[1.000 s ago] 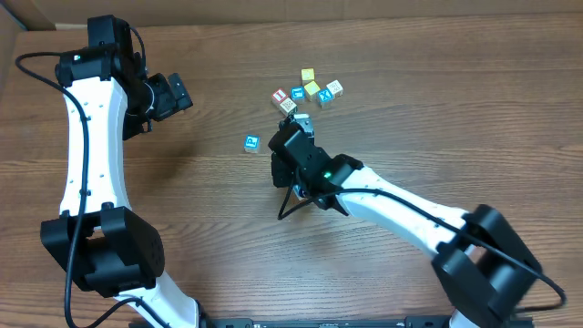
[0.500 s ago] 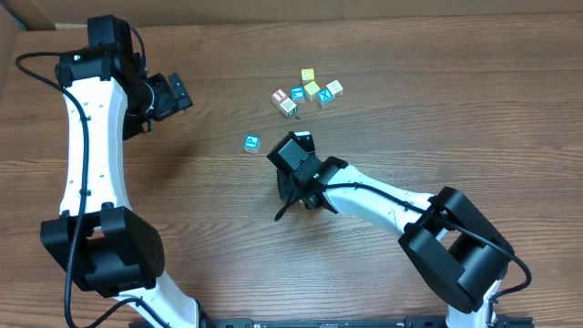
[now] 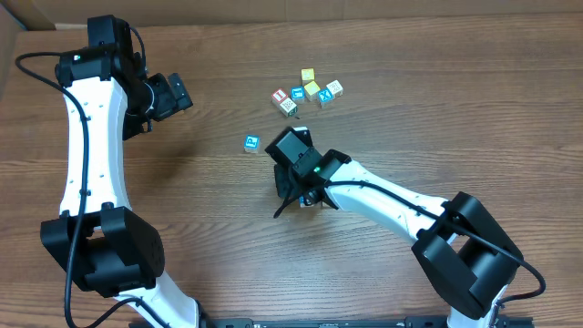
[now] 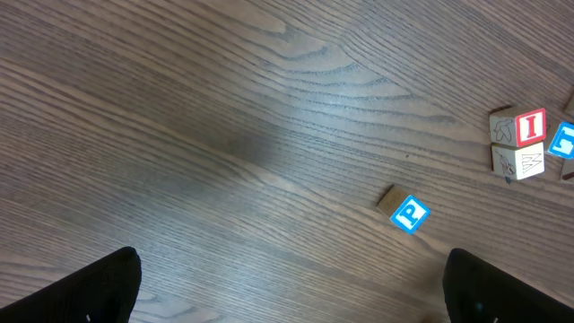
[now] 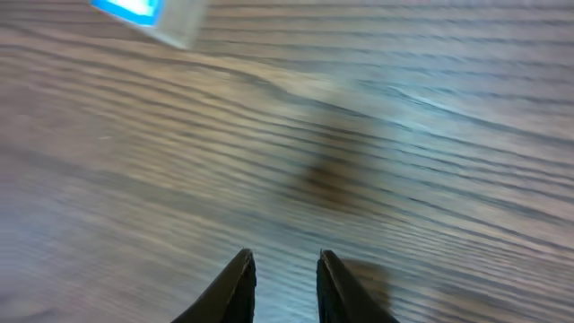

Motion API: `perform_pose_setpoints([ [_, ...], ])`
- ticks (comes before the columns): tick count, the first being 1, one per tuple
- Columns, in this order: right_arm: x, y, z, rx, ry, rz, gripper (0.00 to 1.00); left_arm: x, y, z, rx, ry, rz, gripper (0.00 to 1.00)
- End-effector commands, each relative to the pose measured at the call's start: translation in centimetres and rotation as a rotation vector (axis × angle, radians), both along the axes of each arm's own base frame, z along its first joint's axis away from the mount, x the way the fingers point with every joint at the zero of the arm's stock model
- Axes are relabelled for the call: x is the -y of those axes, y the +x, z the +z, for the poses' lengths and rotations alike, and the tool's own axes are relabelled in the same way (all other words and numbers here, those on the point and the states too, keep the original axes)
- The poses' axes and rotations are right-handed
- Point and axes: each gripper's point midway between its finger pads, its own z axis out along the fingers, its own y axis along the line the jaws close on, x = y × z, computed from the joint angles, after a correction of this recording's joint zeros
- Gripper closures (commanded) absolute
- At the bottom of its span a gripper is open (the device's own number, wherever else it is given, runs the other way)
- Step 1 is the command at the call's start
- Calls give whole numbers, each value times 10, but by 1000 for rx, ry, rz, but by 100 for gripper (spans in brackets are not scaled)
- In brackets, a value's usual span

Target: Flip 4 blocks

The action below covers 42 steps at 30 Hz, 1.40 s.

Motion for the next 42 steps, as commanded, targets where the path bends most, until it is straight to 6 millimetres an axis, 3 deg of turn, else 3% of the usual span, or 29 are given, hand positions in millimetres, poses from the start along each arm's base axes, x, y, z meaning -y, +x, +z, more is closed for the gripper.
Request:
perform_pose_setpoints([
  [1,-27,-7,32,-28,141,91,75,-1,-1,-4,-13,0,16,0],
  [7,-25,-32,12,-121,105,110,80,-1,-1,-4,-13,0,16,0],
  [11,-18,-34,-12,-123,21,63,80,-1,-1,-4,-13,0,16,0],
  [15,-12,-33,-22,-119,-22,48,80,-1,-1,-4,-13,0,16,0],
  [22,-6,-36,-25,-133,-49,39,80,-1,-1,-4,-13,0,16,0],
  [28,13,-36,-29,-126,-132,-5,80,-1,-1,-4,-13,0,16,0],
  [42,15,-34,-23,-126,-151,-22,79,-1,-1,-4,-13,0,16,0],
])
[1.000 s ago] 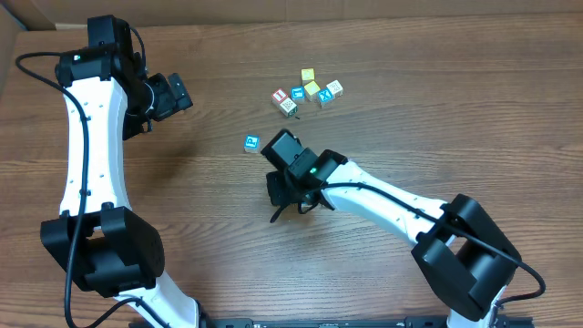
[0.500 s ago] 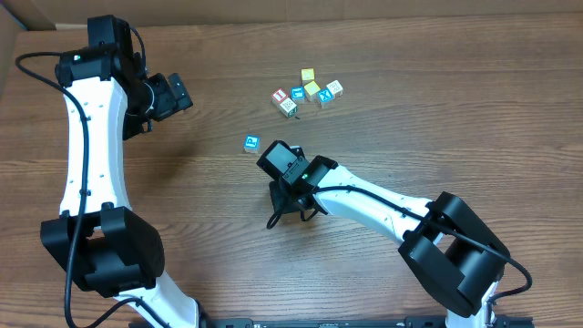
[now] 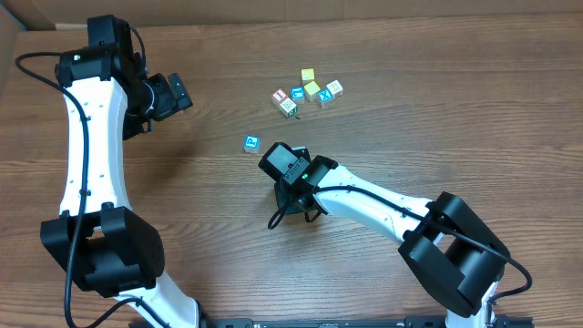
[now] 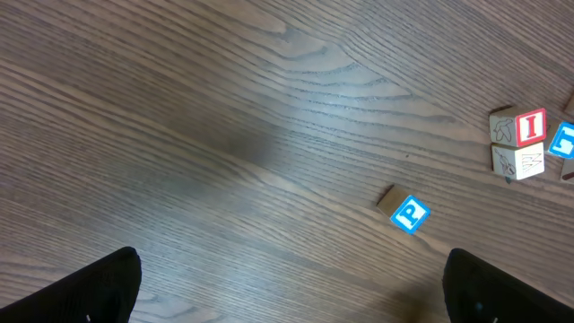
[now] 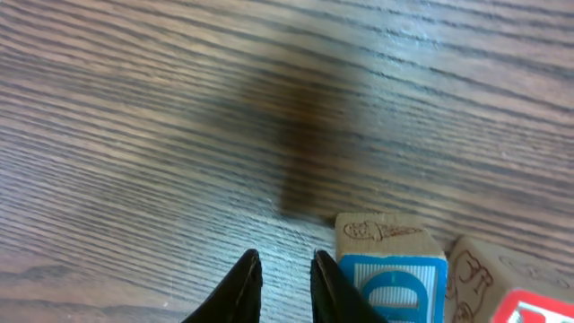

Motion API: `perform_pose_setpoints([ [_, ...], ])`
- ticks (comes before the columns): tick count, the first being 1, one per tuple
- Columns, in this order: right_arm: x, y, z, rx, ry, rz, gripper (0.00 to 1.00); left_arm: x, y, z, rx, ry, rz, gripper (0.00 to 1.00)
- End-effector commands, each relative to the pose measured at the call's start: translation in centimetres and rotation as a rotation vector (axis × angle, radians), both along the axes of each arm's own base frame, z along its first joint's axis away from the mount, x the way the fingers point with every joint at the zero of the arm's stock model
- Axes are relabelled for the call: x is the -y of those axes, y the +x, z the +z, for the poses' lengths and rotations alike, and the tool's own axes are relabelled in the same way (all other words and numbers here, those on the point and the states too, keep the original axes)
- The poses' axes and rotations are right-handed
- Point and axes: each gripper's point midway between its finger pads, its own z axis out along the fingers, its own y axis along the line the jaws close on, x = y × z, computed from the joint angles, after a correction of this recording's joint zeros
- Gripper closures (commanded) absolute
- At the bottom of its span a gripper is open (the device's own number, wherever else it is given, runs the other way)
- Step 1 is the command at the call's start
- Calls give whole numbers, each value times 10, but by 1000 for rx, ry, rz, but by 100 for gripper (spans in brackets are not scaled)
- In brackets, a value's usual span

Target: Flip 4 blocks

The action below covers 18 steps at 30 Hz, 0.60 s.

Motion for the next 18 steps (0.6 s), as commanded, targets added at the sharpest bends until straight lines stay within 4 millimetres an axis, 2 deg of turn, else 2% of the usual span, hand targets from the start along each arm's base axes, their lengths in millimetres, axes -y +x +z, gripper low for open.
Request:
perform_pose_setpoints([
  [1,2,11,7,39,-22,-40,79,-1,-1,-4,-13,0,16,0],
  [5,9,17,10,72,-59,-60,78,-1,-1,-4,-13,0,16,0],
  [18,4,20,13,80,-35,-90,74,-1,-1,-4,-13,0,16,0],
])
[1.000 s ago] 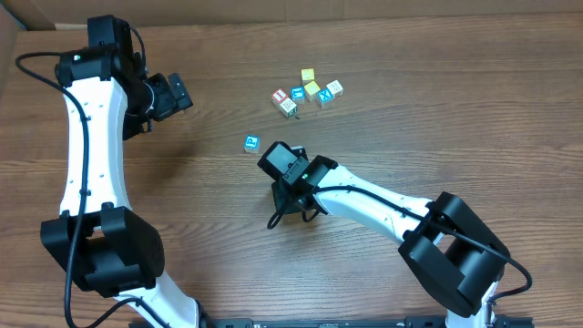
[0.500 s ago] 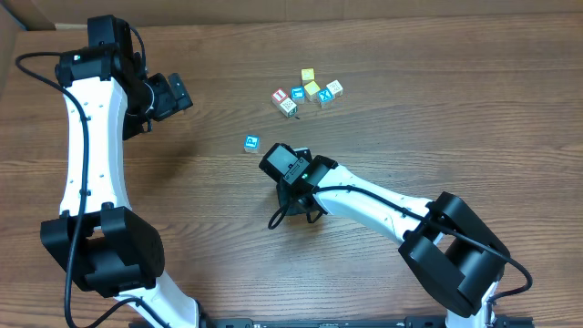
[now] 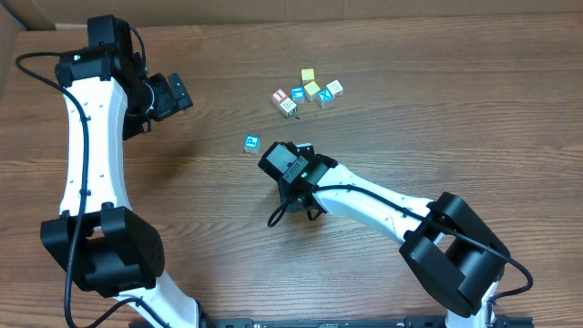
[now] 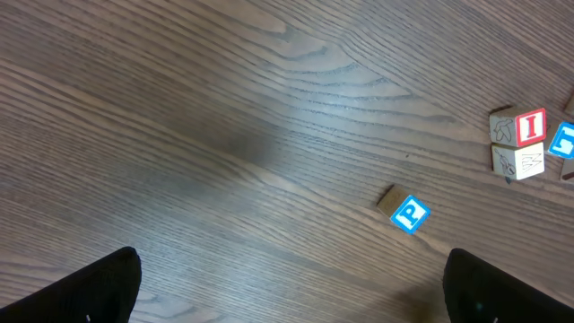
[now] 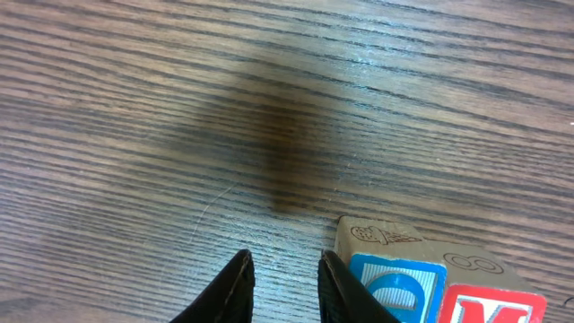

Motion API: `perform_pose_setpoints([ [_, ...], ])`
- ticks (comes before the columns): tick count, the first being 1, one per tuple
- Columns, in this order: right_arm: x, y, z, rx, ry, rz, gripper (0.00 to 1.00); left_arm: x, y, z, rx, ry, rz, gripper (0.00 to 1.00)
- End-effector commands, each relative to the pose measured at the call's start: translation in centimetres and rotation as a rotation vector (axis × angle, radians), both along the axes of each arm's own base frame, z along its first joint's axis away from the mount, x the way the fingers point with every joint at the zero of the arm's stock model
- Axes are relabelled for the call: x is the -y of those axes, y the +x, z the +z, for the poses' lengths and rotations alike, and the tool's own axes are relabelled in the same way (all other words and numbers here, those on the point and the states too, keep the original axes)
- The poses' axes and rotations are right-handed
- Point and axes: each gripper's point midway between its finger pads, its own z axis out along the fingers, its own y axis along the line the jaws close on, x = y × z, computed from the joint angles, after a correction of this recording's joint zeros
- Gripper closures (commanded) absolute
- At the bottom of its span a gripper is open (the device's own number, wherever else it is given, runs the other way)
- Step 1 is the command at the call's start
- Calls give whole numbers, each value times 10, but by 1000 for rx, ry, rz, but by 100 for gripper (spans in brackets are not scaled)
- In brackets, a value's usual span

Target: Flip 4 blocks

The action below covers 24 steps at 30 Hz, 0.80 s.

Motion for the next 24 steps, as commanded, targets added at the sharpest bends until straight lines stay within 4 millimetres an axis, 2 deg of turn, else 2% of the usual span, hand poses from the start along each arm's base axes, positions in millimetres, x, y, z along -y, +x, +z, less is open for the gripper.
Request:
perform_pose_setpoints([
  [1,-9,13,11,41,29,-28,74,-1,-1,-4,-13,0,16,0],
  [7,-22,38,34,111,88,-40,75,-1,-1,-4,-13,0,16,0],
  [11,-6,62,36,159,75,-100,75,-1,-1,-4,-13,0,16,0],
  [13,4,69,31,148,70,-126,80,-1,-1,-4,-13,0,16,0],
  [16,13,70,16,93,73,-146,84,-1,-1,-4,-13,0,16,0],
  [19,13,61,2,21,92,-139,91,-1,-1,-4,-13,0,16,0],
  [20,13,59,0,11,91,-138,95,-1,-1,-4,-13,0,16,0],
  [24,15,55,-2,-5,75,-135,96,-1,-1,-4,-13,0,16,0],
])
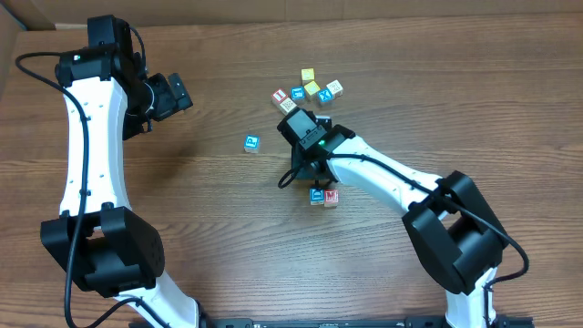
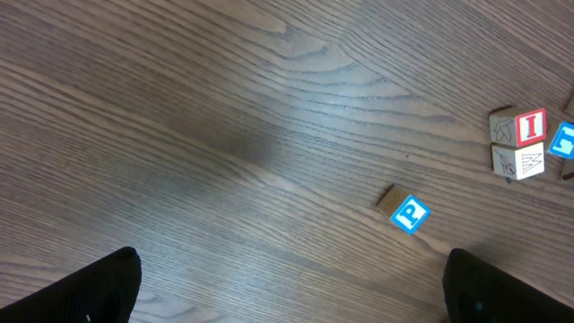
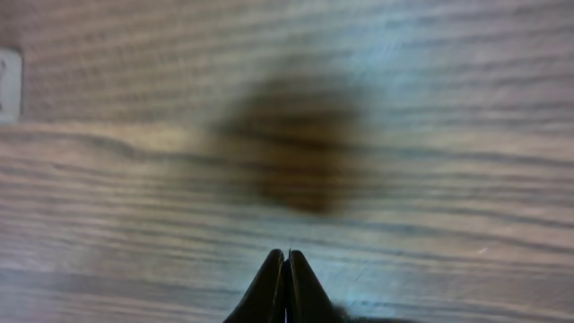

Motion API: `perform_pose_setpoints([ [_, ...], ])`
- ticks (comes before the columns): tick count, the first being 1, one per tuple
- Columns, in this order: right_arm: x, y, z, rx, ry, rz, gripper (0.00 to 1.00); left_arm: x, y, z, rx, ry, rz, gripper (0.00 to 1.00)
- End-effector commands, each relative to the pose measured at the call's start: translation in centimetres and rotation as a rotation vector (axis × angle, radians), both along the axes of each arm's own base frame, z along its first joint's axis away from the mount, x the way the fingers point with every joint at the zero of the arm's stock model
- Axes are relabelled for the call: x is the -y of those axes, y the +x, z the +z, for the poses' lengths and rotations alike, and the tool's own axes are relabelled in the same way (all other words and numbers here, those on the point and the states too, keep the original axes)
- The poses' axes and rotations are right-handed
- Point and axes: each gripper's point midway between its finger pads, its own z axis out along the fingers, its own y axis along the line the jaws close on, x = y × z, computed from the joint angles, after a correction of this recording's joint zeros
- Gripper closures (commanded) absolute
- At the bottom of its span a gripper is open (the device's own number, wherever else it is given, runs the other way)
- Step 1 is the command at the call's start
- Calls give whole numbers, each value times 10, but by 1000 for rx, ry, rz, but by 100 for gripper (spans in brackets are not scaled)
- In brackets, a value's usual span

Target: Flip 4 blocks

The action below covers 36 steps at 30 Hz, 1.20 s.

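Several lettered wooden blocks lie on the table. A blue P block (image 1: 251,143) (image 2: 410,213) sits alone. A blue block (image 1: 317,195) and a red block (image 1: 331,197) lie side by side at mid-table. A cluster (image 1: 308,91) of several blocks lies farther back, with its red I block (image 2: 529,126) and white block (image 2: 523,161) also in the left wrist view. My right gripper (image 1: 283,184) (image 3: 286,262) is shut on nothing, low over bare wood, left of the blue-and-red pair. My left gripper (image 2: 296,287) is open, high at the far left.
The right arm (image 1: 383,178) runs from the front right across mid-table, passing just behind the blue-and-red pair. The left arm (image 1: 86,137) stands along the left side. A white block edge (image 3: 7,85) shows at the left of the blurred right wrist view.
My right gripper was slightly open right by the blue and red blocks. It is now shut, farther back, and the pair lies uncovered. The left arm has not moved.
First my right gripper hung slightly open over bare wood near the P block. Then it was beside a blue block with a tilted red-faced block next to it. Then the red block sat flush beside the blue one. Now the gripper has drawn away, shut.
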Motion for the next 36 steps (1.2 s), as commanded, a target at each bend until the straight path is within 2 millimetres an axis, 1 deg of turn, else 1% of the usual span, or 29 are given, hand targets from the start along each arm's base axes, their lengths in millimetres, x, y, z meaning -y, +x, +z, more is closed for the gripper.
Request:
perform_pose_setpoints([
  [1,-3,-10,-4,-31,2,18,96,-1,-1,-4,-13,0,16,0],
  [7,6,-20,-7,-76,-36,17,96,-1,-1,-4,-13,0,16,0],
  [13,6,-27,-8,-109,-32,23,96,-1,-1,-4,-13,0,16,0],
  [36,12,-37,-10,-151,-55,24,96,-1,-1,-4,-13,0,16,0],
])
